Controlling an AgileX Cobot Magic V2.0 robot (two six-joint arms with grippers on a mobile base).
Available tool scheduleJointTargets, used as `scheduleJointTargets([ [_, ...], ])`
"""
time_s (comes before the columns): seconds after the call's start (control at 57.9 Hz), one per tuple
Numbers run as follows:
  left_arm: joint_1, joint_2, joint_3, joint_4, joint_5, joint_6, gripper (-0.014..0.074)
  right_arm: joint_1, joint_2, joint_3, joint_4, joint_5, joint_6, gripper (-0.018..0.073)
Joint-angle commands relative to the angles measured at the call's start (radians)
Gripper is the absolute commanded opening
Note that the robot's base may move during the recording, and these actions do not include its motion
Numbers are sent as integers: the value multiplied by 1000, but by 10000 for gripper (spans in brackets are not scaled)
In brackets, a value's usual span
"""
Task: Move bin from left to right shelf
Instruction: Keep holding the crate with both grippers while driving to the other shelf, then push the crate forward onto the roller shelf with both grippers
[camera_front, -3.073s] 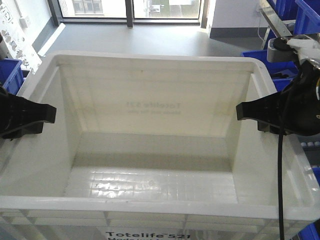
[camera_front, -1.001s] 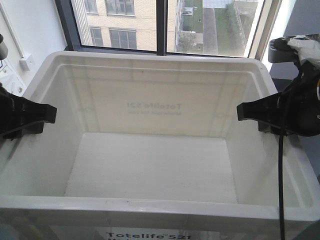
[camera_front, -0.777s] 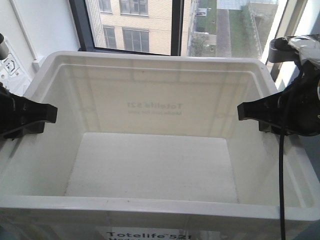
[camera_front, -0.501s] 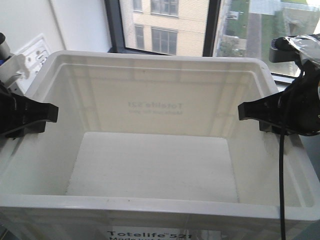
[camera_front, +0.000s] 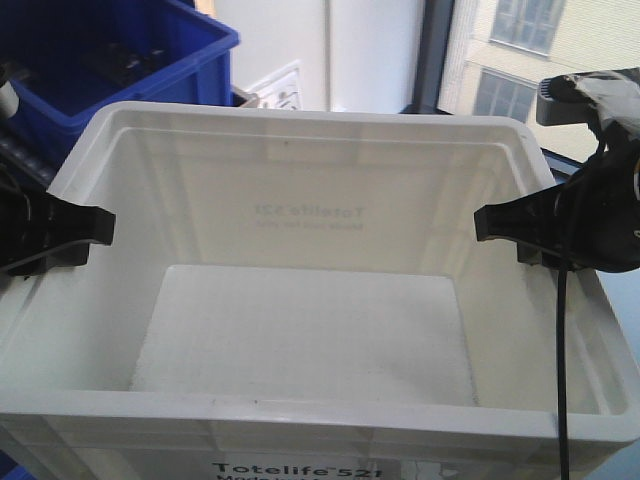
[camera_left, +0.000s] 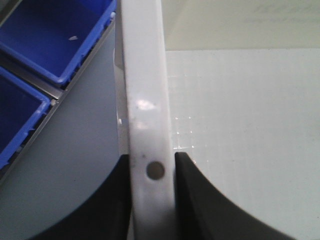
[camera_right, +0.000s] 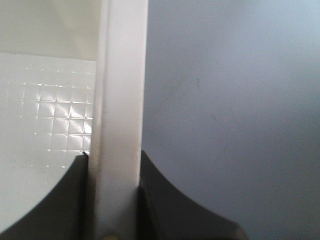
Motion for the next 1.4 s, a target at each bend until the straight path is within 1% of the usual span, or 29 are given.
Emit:
scheduleJointTargets([
  [0.0,-7,-37,-41,-34,-102,11,-6,-1,-26,-36,-55,-59,-23,-1],
  [0.224,-7,-37,-41,-34,-102,11,-6,-1,-26,-36,-55,-34,-23,-1],
  [1.381,-7,-37,-41,-34,-102,11,-6,-1,-26,-36,-56,-34,-23,-1],
])
